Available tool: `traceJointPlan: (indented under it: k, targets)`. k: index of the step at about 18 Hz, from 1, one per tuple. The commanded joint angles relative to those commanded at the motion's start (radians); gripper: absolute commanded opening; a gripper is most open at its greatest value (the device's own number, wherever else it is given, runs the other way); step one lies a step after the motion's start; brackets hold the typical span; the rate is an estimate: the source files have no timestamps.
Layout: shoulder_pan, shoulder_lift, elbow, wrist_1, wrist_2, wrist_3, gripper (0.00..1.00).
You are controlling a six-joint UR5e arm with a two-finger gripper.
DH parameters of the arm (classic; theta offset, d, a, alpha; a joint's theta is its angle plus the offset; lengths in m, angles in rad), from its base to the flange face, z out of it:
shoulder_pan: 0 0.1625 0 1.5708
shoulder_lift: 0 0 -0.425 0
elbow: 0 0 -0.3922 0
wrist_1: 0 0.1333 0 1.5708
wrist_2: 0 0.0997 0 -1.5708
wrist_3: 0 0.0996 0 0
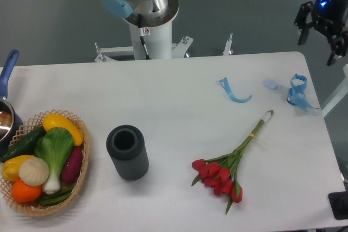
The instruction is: Pick up the flowers from the table
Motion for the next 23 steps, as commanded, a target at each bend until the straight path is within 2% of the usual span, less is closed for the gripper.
traceJointPlan:
  k: [8, 11, 14, 17, 19, 21, 23]
  targets:
    - [-0.003, 0.012, -0.032, 0.009, 0.002, -0.020, 1.00]
    - [-0.015, 0.006, -0.041, 0.009, -0.035, -0.125, 1.00]
    - [-0.021, 0.006, -0.072, 0.011, -0.054, -0.170, 1.00]
    - [-0.063, 0.000, -0.097, 0.018, -0.057, -0.244, 1.00]
    - [-0.080, -0.018, -0.115, 0.098, -0.055, -0.294, 1.00]
    - [-0.130, -0.037, -0.156, 0.153, -0.054, -0.334, 1.00]
    - [-0.143, -0.057, -0.195, 0.222, -0.054, -0.382, 1.00]
